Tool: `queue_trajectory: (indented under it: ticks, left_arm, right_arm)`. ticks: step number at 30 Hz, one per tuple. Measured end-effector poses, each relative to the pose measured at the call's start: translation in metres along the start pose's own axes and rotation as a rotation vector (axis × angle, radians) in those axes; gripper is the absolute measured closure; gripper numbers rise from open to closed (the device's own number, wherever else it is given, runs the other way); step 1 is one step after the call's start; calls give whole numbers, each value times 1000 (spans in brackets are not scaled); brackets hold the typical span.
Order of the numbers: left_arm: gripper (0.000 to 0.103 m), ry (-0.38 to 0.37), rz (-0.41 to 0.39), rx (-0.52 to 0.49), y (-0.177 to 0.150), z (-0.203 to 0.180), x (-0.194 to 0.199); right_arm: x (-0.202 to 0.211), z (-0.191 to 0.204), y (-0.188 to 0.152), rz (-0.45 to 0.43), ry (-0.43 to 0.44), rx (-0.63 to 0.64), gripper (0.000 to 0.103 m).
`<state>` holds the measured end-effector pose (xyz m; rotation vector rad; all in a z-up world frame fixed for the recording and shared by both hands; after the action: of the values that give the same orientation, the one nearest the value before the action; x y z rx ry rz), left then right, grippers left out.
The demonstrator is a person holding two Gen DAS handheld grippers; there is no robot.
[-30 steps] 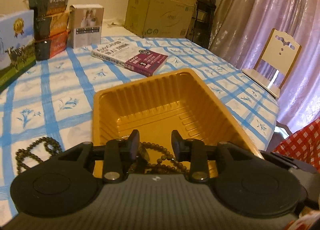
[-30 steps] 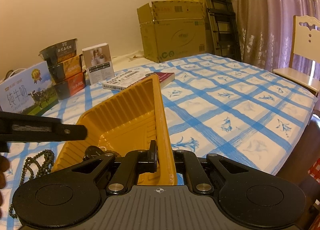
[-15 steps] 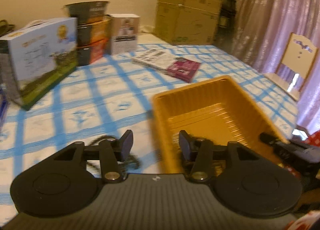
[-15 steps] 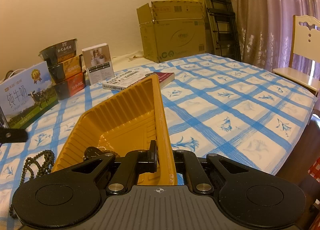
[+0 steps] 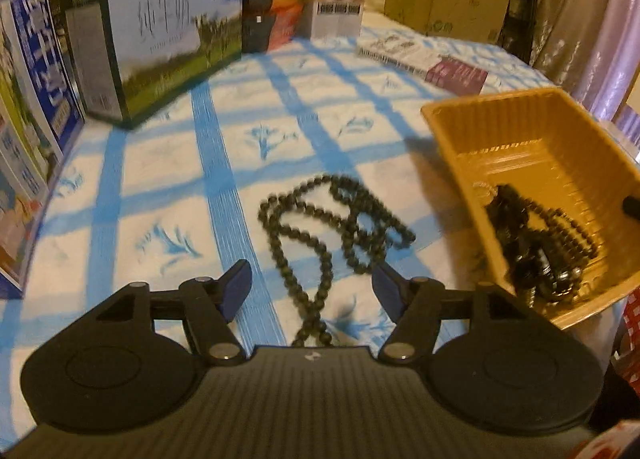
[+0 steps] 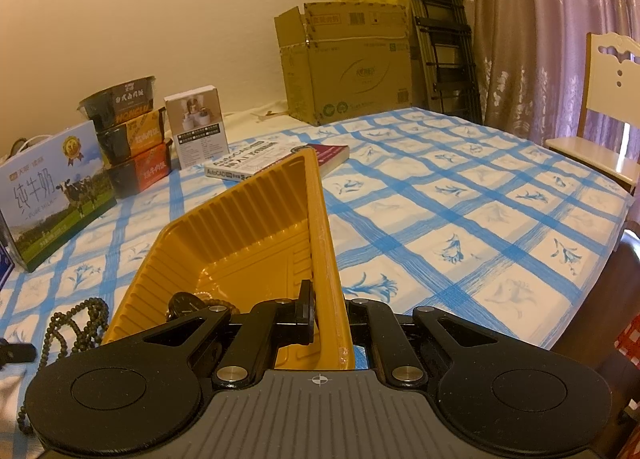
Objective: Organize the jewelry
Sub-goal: 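Move the left tool back to the last dark bead necklace, then grasp the dark bead necklace with the left tool and lift it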
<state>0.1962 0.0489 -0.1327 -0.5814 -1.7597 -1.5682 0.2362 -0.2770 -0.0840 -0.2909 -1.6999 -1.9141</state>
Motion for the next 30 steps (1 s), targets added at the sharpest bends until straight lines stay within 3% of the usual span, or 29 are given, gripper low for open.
queue_trajectory:
  ticks: [7, 10, 14, 20, 23, 25, 28, 30]
  left_arm:
    - [36, 11, 55, 38, -5, 0, -35]
    - [27, -19, 46, 78, 1, -4, -41]
    - [23, -41, 35, 101, 11, -16, -53]
    - [25, 2, 11, 16, 20, -42, -70]
    - [40, 37, -11, -41, 20, -48, -75]
    - [61, 36, -28, -73, 19, -48, -75]
    - [84, 19, -36, -98, 18, -43, -73]
    - [85, 7, -34, -102, 19, -38, -70]
  right_arm:
    - [-1, 0, -1, 4, -3, -1, 96]
    - [-2, -1, -2, 9, -9, -1, 96]
    - [-4, -1, -3, 13, -12, -2, 96]
    - [-4, -1, -3, 13, -11, -3, 96]
    - [-4, -1, -3, 13, -11, -6, 96]
    - [-5, -1, -3, 14, -13, -5, 96]
    - [-5, -1, -4, 14, -13, -6, 96]
    - [-5, 0, -4, 14, -13, -5, 96]
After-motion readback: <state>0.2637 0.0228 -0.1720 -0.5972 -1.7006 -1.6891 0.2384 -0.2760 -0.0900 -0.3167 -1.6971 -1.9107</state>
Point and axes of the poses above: each gripper's, at about its wrist camera, not at the fingertips, and x roughly against the way its jaws point, z to its left, y to its top, the point moved 3 cm from there along -x, roughly the way its jaws point, and after that the axes turned 5 degrees about y, right-handed, at the moved point
